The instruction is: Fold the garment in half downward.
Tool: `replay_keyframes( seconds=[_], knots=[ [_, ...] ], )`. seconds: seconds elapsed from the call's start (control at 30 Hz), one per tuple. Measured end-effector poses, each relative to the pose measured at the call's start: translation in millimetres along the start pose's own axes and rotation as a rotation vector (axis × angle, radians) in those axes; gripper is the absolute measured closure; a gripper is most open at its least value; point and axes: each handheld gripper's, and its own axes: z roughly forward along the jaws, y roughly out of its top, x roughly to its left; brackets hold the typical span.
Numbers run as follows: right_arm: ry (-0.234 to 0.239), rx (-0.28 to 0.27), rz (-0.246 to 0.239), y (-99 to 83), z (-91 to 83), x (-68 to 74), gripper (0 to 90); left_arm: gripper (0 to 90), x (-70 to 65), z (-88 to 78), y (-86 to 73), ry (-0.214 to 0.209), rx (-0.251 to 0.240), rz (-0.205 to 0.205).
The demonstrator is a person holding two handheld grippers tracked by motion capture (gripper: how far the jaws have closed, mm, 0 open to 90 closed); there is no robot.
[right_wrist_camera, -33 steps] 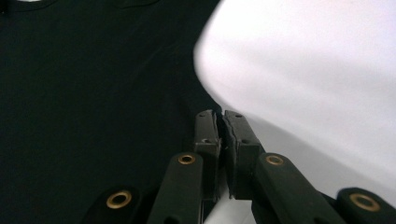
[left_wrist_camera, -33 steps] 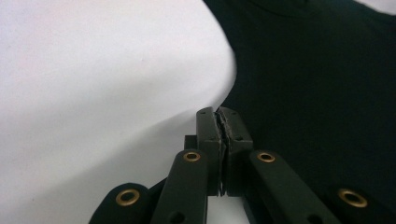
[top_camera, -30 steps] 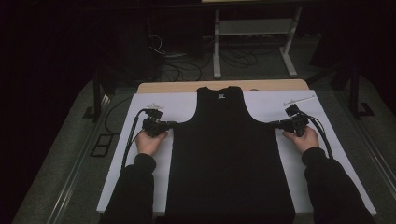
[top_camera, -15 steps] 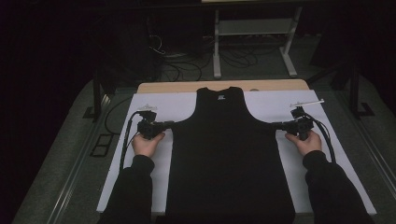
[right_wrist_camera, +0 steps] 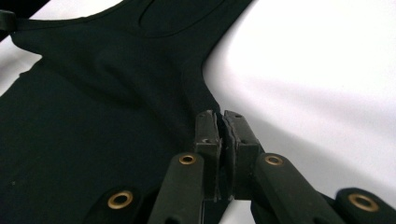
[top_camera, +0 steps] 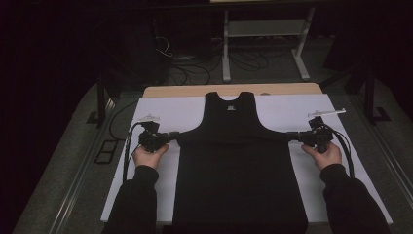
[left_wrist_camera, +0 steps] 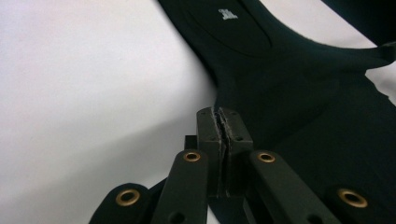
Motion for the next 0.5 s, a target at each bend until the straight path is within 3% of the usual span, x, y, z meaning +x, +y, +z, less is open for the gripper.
replay_keyframes(
  seconds=[0.3,0.4,0.47,0.5],
  knots=[
    [0.012,0.01,0.032,-13.1,-9.5,2.1,83.2,87.1,-3.0,-9.5,-11.3,-0.034,0.005,-0.026],
    [0.014,0.026,0.033,-18.0,-10.5,5.6,83.2,87.1,-5.5,-13.4,-14.7,-0.068,-0.004,-0.034],
    [0.016,0.028,0.033,-19.6,-11.0,6.3,83.2,87.1,-5.9,-16.6,-19.4,-0.104,-0.02,-0.077],
    [0.015,0.034,0.049,-23.8,-13.1,8.7,83.2,87.1,-8.2,-21.2,-22.0,-0.099,-0.015,-0.069]
  ],
)
